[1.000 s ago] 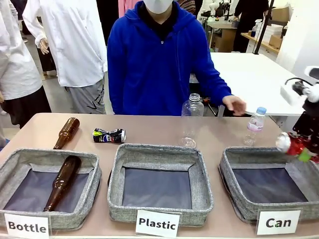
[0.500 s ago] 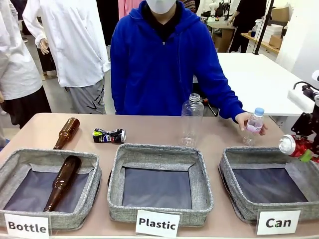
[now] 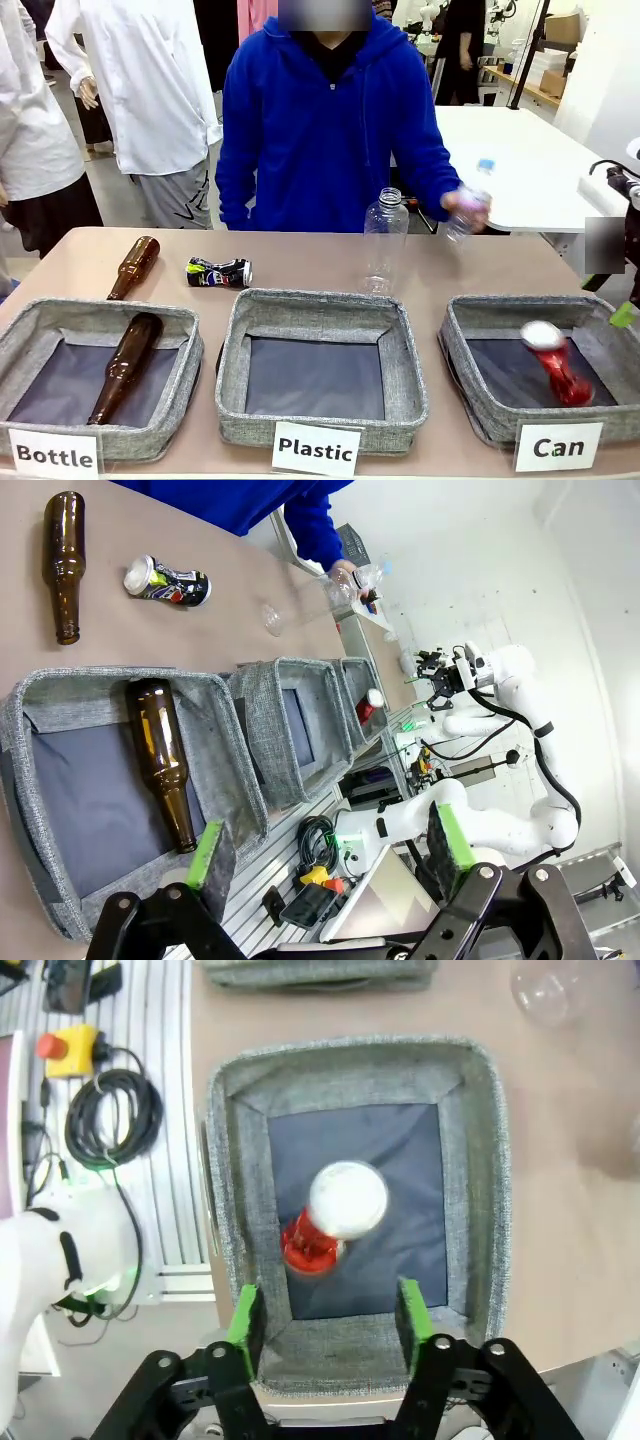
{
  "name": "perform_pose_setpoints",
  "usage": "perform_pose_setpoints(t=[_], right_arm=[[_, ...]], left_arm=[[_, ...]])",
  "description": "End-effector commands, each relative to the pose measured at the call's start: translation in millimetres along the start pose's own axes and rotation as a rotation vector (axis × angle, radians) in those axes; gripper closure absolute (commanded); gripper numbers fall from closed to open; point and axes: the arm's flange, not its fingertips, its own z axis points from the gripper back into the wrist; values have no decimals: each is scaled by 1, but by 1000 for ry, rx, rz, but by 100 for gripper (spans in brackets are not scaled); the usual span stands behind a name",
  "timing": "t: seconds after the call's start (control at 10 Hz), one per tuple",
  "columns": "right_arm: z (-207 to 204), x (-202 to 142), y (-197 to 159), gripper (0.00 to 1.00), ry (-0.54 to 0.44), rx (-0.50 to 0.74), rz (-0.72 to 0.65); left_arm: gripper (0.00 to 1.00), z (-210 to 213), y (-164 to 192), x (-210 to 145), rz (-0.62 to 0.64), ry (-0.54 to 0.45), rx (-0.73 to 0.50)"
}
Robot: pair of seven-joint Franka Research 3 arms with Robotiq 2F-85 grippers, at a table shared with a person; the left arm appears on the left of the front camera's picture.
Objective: Sort the can waste into the basket.
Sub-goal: Pick up the can waste from the table and place it in the right Fabric basket.
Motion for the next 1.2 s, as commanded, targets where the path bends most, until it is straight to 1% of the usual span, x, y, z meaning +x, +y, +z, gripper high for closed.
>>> perform_pose_setpoints(t=[0.0,0.1,0.2,0.3,0.4,0.5,0.6,0.7,0.8,0.9,1.0,1.1], right_arm=[[0,-1,-7,0,-26,-1,-55],[-1,-2,-7,0,-40,2,-55],[0,-2,-7,0,-89,12,-79],[7,-1,-11,0,-239,71,-239],[16,-1,-14,0,-457,172,-428],[27,-8,-20,0,-770,281,-805],[36,-14,-26,0,-1042,309,-1037],[39,-17,-33,0,-1231,374,-1273],[38,-22,-37,0,-1344,400,-1425],[33,-28,-40,0,-1399,397,-1518],[25,-32,-45,0,-1430,394,-1583],[17,-35,-51,0,-1418,388,-1640]], left_arm=[[0,1,-1,-4,10,14,0],[0,1,-1,-4,10,14,0],[0,1,-1,-4,10,14,0],[0,1,-1,-4,10,14,0],[0,1,-1,-4,10,14,0],[0,1,-1,-4,10,14,0],[0,1,-1,-4,10,14,0],[0,1,-1,-4,10,14,0],[0,1,-1,-4,10,14,0],[0,1,-1,-4,10,14,0],[0,1,-1,-4,10,14,0],[0,1,-1,-4,10,14,0]])
